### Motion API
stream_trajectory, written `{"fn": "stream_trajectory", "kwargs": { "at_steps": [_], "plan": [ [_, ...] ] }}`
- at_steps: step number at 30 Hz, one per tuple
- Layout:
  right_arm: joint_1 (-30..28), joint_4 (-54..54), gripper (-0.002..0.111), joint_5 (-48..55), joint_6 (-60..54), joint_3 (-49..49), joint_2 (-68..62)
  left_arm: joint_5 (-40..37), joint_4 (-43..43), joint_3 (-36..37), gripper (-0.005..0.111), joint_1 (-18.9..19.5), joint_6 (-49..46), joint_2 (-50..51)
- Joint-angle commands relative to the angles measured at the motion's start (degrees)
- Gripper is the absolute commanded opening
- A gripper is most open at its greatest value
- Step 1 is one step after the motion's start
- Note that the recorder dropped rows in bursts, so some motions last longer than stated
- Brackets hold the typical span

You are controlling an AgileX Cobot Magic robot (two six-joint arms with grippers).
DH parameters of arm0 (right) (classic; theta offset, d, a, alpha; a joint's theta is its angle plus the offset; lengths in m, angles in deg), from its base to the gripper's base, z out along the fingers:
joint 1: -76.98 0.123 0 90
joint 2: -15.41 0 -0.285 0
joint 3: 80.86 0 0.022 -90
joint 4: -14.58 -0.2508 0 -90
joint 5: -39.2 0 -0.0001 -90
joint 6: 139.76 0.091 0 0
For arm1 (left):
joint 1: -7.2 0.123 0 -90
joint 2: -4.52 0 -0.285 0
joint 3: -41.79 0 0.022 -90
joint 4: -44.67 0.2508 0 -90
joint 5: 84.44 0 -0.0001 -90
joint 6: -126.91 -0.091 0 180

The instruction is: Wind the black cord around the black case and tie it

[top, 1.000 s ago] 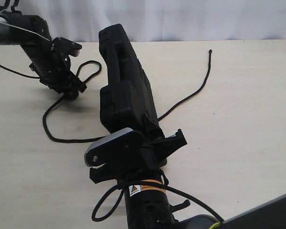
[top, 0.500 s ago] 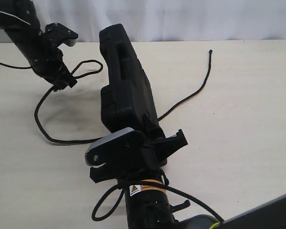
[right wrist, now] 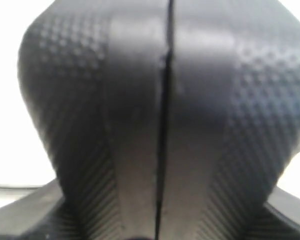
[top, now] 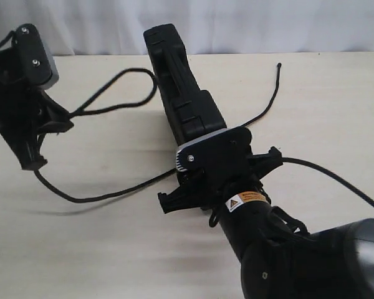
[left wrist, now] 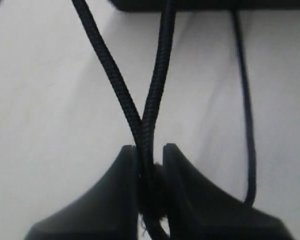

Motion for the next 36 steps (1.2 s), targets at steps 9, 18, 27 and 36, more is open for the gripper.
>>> {"fn": "stream_trajectory", "kwargs": {
  "at_steps": [9, 18, 27, 36],
  "plan": [
    [-0.3, 2.8, 0.004, 2.2, 1.0, -0.3, 0.7, -6.1, -24.3, 0.4, 0.000, -0.2, -21.0, -0.2],
    [0.0, 8.4, 0.004, 7.3, -0.7, -0.3, 0.7, -7.0, -35.2, 0.4, 0.000, -0.2, -29.0, 5.5],
    [0.0, 6.9, 0.063, 9.9, -1.8, 0.1, 0.7, -9.2, -48.8, 0.4, 0.000, -0.2, -38.9, 9.0],
    [0.0, 2.6, 0.095, 21.3, -9.9, 1.3, 10.2, -7.8, -49.4, 0.4, 0.000, -0.2, -40.1, 9.0]
  ]
}}
